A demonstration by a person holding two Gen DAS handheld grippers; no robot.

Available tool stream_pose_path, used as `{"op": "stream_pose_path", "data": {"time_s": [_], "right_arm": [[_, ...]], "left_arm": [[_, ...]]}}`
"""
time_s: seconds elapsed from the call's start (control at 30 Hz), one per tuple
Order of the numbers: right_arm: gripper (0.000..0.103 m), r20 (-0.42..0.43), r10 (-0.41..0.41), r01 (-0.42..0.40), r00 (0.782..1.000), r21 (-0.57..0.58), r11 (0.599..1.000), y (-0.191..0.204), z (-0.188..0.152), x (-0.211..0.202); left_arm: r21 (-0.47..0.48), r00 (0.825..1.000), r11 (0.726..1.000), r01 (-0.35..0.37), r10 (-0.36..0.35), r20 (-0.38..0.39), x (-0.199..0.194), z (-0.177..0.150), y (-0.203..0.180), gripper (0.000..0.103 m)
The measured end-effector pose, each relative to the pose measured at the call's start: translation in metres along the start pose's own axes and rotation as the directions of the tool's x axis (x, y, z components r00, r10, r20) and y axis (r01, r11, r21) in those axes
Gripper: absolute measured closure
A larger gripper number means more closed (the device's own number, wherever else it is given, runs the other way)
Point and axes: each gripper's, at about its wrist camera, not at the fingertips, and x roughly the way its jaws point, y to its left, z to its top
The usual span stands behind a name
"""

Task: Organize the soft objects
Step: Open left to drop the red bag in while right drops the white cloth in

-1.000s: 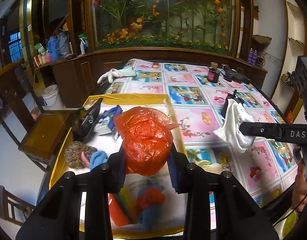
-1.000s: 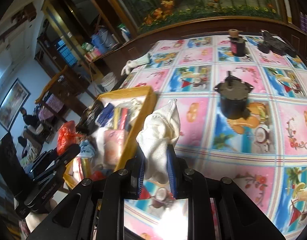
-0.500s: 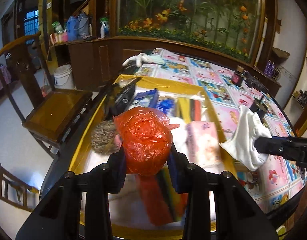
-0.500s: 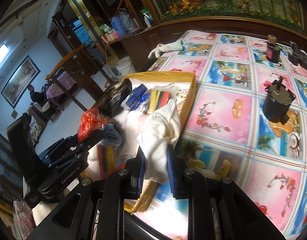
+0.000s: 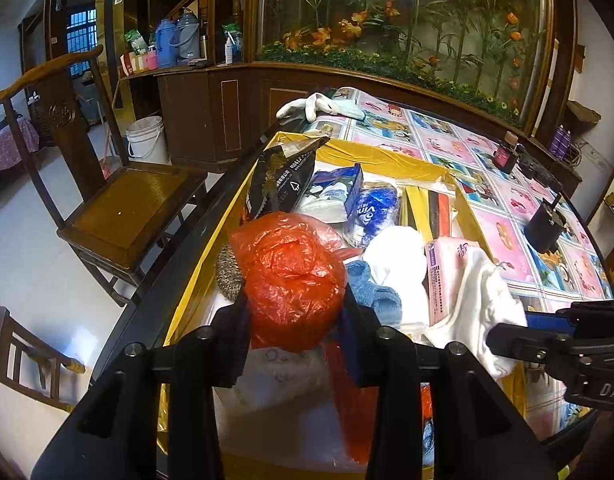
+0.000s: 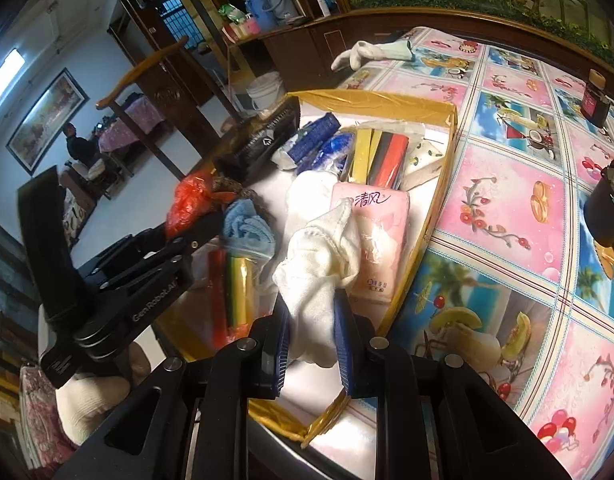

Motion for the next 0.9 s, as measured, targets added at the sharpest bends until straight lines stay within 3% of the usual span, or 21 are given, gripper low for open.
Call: {"op": "stream_pose_path", "data": {"time_s": [0.13, 0.33, 0.4, 0.5, 0.6, 0.9], "right_arm": [[0.083, 0.002, -0.067, 0.067, 0.998, -0.030, 0.997, 0.011, 0.008, 0.014], [0.081, -0.002, -0.113, 0.113, 0.994, -0.093, 0.989, 0.034, 0.026, 0.041], [0.079, 0.000, -0.122, 0.121, 0.993, -0.105, 0.987, 0.038, 0.032, 0.049], [0.064, 0.002, -0.084, 0.084, 0.996, -0.077, 0.993, 0.033, 0.033, 0.047], [0.049, 0.044, -0.046, 0.048, 0.998, -0.033, 0.998, 0.021, 0.030, 0.032], [0.042, 0.116, -0.056, 0.058, 0.992, -0.012, 0.998, 0.005, 0.007, -0.001]], "left_arm": [[0.013, 0.999, 0.999, -0.048, 0.047, 0.022, -0.001, 0.001, -0.005, 0.041], [0.032, 0.992, 0.994, -0.108, 0.105, 0.073, -0.012, 0.003, -0.009, 0.038], [0.019, 0.992, 0.995, -0.099, 0.097, 0.078, -0.015, 0.003, -0.006, 0.038], [0.005, 0.990, 0.994, -0.109, 0.108, 0.090, -0.020, 0.004, -0.003, 0.029], [0.007, 0.989, 0.994, -0.106, 0.105, 0.100, -0.023, 0.005, -0.005, 0.029], [0.021, 0.986, 0.994, -0.111, 0.108, 0.124, -0.035, 0.007, -0.015, 0.029]]}}
